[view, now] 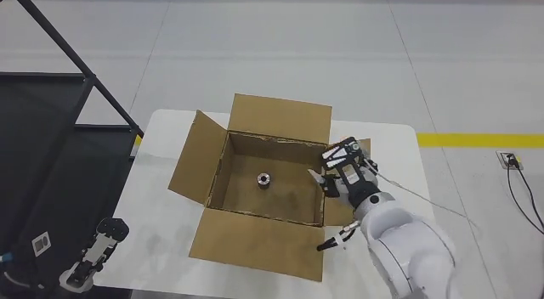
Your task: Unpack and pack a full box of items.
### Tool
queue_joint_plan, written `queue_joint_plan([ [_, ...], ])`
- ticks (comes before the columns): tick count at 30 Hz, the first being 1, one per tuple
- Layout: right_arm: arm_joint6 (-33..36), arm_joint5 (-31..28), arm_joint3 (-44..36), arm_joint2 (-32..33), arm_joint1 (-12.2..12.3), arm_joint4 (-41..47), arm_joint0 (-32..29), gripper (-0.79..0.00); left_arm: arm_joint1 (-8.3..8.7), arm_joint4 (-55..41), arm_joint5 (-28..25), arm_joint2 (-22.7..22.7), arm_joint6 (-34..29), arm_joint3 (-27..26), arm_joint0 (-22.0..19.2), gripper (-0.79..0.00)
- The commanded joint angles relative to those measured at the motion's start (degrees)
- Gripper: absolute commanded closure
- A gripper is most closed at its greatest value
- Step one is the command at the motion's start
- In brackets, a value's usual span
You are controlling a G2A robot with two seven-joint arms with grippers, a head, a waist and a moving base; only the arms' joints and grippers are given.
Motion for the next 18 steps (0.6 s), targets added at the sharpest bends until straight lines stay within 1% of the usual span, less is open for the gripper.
queue_joint_plan([
  [1,0.68,-2.18,-3.34,3.97,0.39,1.77,-2.6,-0.785,0.0,0.0,0.0,0.0,0.0,0.0,0.0,-0.785],
  [5,1.3,-9.59,-7.19,11.69,1.32,6.68,-7.03,-0.785,0.0,0.0,0.0,0.0,0.0,0.0,0.0,-0.785],
  [9,1.04,-18.56,-6.68,19.51,2.25,15.64,-9.92,-0.785,0.0,0.0,0.0,0.0,0.0,0.0,0.0,-0.785],
  [11,1.23,-23.74,-4.54,23.78,2.82,21.1,-10.32,-0.785,0.0,0.0,0.0,0.0,0.0,0.0,0.0,-0.785],
  [14,2.54,-33.18,1.29,29.79,3.97,31.31,-8.96,-0.785,0.0,0.0,0.0,0.0,0.0,0.0,0.0,-0.785],
  [15,2.86,-37.51,3.51,31.14,4.44,35.64,-8.21,-0.785,0.0,0.0,0.0,0.0,0.0,0.0,0.0,-0.785],
  [18,-3.29,-44.25,10.02,33.51,6.86,42.68,-7.76,-0.785,0.0,0.0,0.0,0.0,0.0,0.0,0.0,-0.785],
])
